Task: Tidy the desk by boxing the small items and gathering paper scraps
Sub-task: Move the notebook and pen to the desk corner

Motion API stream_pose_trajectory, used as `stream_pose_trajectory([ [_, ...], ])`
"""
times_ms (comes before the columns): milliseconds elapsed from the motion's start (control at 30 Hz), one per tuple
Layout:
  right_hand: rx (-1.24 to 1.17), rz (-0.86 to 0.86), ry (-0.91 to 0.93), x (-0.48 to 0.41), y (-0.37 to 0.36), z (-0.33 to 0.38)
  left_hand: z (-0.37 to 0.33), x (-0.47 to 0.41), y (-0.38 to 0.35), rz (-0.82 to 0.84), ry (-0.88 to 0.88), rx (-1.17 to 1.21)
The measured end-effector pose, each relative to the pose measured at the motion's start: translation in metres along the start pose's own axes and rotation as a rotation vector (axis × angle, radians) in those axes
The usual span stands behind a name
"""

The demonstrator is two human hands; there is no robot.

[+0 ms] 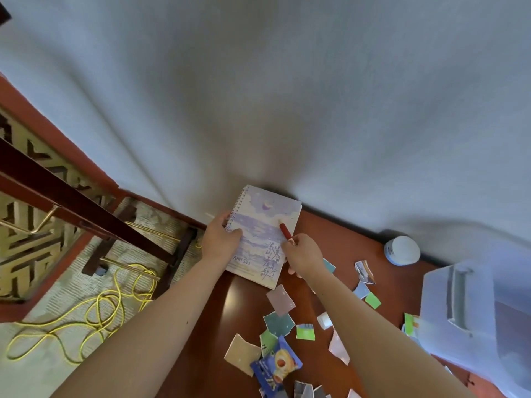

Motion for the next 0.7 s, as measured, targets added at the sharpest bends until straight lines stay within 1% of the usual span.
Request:
stream_pose_trajectory([
  [100,0.050,-0.037,-0.003,0.002,0.004,-0.009,0.006,0.000,-0.006,-0.016,-0.009,-0.029],
  [167,0.040,-0.036,-0.023,0.005,0.005,-0.017,0.004,0.002,-0.007,-0.038,-0.037,-0.077],
  [367,-0.006,-0.081,-0.059,0.012,0.015,-0.034,-0.002,0.019,-0.006,-0.141,-0.043,-0.424],
  [567,0.024,-0.116,-0.079,0.012,0.025,-0.051,0.003,0.029,-0.021,-0.117,-0.056,-0.459],
  [700,0.031,-0.107,-0.099,0.011,0.026,-0.056,-0.001,0.031,-0.025,-0.105,-0.070,-0.479],
])
Point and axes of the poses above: each hand's wrist, its own x-axis away from the middle knuckle, its own y-axis out of the back of the hand, z = x × y, the point moved 10 cm from there along -x, towards the middle knuckle, and after that the axes turned 3 degrees about -z, right-handed, at the moved point
